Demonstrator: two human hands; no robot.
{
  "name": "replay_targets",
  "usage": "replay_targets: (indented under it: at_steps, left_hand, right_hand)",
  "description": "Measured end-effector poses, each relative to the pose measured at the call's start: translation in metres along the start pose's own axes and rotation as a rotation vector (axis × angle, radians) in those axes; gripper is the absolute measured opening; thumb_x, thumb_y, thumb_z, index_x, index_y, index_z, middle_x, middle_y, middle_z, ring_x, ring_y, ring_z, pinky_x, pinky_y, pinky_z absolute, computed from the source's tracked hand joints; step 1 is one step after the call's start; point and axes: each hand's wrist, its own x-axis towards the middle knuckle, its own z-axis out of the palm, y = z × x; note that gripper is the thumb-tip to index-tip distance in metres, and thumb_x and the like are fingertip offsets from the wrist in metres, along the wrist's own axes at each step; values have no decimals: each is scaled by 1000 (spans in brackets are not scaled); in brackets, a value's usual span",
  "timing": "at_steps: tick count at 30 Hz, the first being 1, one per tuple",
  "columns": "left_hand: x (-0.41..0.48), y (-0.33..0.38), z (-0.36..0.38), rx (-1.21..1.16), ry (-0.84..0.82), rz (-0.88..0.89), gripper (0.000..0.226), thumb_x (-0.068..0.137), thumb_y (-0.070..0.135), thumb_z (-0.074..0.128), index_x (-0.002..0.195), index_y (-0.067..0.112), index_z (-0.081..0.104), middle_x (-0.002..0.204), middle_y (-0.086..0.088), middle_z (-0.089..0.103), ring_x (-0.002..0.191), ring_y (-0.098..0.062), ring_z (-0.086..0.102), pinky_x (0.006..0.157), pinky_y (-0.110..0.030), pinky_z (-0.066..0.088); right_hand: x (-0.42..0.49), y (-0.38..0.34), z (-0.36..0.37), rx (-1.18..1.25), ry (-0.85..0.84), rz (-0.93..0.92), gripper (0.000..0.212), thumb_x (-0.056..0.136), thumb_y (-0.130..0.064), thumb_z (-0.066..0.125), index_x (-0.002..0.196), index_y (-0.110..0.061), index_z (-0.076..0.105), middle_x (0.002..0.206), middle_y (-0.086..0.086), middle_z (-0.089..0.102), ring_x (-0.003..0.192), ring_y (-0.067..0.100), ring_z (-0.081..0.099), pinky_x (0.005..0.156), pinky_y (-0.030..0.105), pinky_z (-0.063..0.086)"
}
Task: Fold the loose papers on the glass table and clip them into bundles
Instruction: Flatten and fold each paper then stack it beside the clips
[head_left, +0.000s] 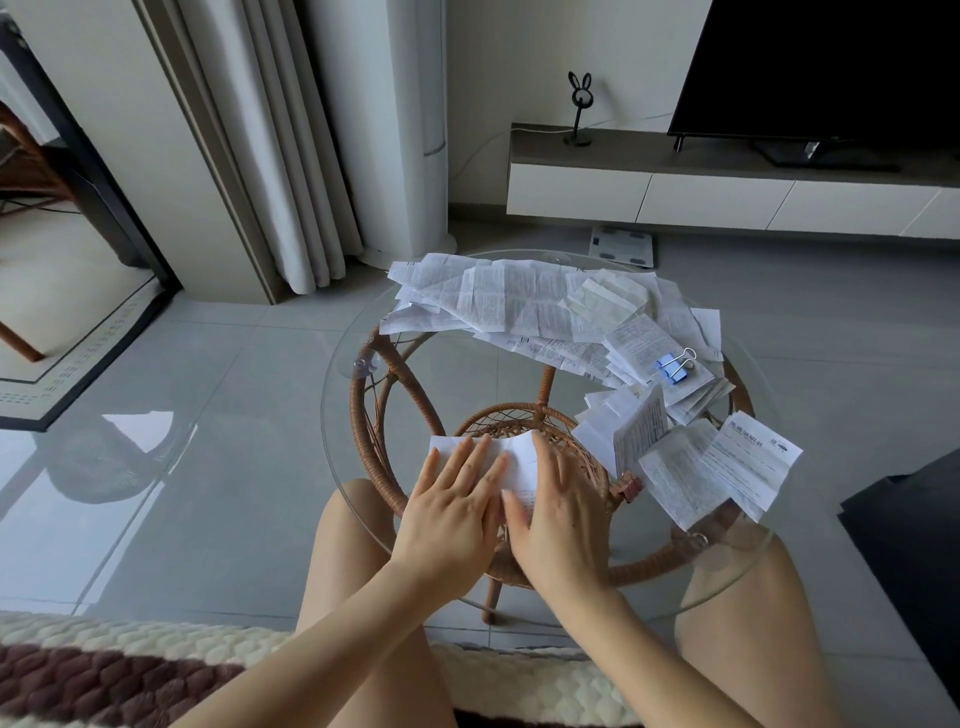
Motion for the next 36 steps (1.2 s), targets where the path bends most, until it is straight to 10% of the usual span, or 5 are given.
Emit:
replay_targets:
  at_steps: [15, 21, 27, 31, 36]
  left_hand:
    - [-19, -62, -20, 150, -63, 30, 53, 103, 41, 6, 146, 28, 35, 143, -4, 45, 133, -32, 37, 111, -46, 9]
    - [-9, -76, -29, 254, -155, 130, 51, 102, 42, 10, 145, 30, 37, 143, -14, 44, 138, -36, 30, 110, -57, 11]
    - [11, -74, -38, 215, -209, 141, 55, 95, 56, -2, 142, 44, 24, 152, -12, 20, 142, -39, 5, 114, -54, -8]
    - [12, -51, -52, 3, -62, 241, 45, 63, 7, 77, 101, 30, 74, 110, -3, 69, 105, -24, 63, 87, -42, 54]
    - [-23, -14, -53, -251, -85, 261, 44, 73, 14, 63, 115, 24, 68, 103, 8, 63, 93, -12, 59, 73, -22, 52]
  right_hand:
    - [-9, 23, -7, -101, 56, -52, 72, 58, -35, 87, 125, -25, 62, 78, 8, 54, 64, 23, 54, 54, 32, 47]
    - [0, 25, -19, -229, 10, -489, 15, 70, -19, 80, 80, -13, 71, 129, 18, 56, 120, 34, 53, 106, 47, 34]
    - [-9, 39, -31, -280, -132, -560, 72, 94, -60, 19, 79, -15, 72, 125, 12, 62, 118, 28, 57, 111, 43, 30]
    - [-20, 44, -36, -159, -249, -608, 65, 88, -69, 28, 87, -17, 66, 92, -1, 63, 85, 19, 61, 83, 36, 54]
    - [-28, 48, -48, -123, -314, -690, 60, 74, -72, 46, 95, -19, 64, 92, -5, 53, 86, 14, 50, 80, 29, 50]
